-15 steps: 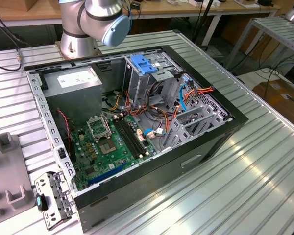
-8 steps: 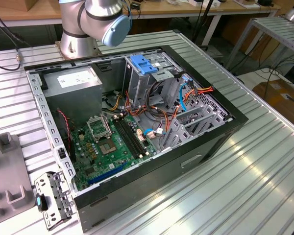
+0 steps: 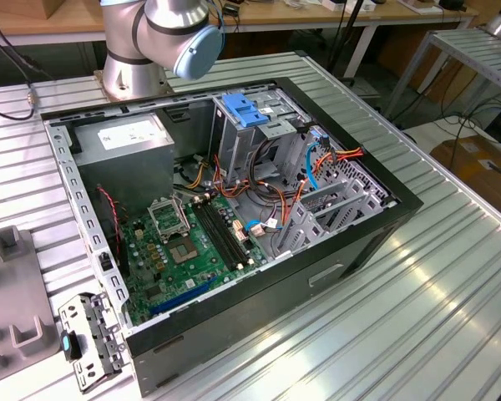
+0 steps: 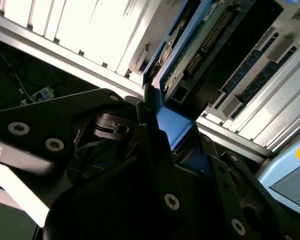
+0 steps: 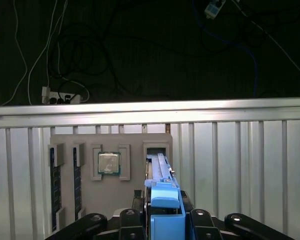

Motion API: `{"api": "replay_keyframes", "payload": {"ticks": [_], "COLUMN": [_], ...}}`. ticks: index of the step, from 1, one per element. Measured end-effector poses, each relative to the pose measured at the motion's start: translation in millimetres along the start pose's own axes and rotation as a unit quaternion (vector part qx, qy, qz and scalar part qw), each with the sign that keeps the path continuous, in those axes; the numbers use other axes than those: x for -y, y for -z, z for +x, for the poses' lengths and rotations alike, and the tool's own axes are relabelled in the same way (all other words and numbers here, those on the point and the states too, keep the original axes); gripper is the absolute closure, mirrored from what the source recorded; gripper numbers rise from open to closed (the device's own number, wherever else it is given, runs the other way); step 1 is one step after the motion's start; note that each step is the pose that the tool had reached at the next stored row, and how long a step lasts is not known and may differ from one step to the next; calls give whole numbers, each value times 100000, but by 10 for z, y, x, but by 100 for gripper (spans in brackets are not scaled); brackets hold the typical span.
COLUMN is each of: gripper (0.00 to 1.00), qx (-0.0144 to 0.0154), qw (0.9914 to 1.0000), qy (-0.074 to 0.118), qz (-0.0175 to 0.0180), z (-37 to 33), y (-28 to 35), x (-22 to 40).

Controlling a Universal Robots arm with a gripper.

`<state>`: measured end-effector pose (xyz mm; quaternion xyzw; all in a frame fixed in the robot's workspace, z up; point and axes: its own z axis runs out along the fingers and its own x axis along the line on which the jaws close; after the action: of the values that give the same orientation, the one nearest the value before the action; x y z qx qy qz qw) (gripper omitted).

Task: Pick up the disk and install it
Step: 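Pick up the disk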

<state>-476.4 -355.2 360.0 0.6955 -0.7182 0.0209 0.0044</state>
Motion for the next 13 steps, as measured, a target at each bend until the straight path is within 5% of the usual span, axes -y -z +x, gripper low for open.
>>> {"api": "replay_keyframes", "payload": {"ticks": [13], "gripper": [63], "qx": [-1], "qw": [100000], "qy": [0], "qz": [0], "z": [2], "y": [62], "x": [1]}}
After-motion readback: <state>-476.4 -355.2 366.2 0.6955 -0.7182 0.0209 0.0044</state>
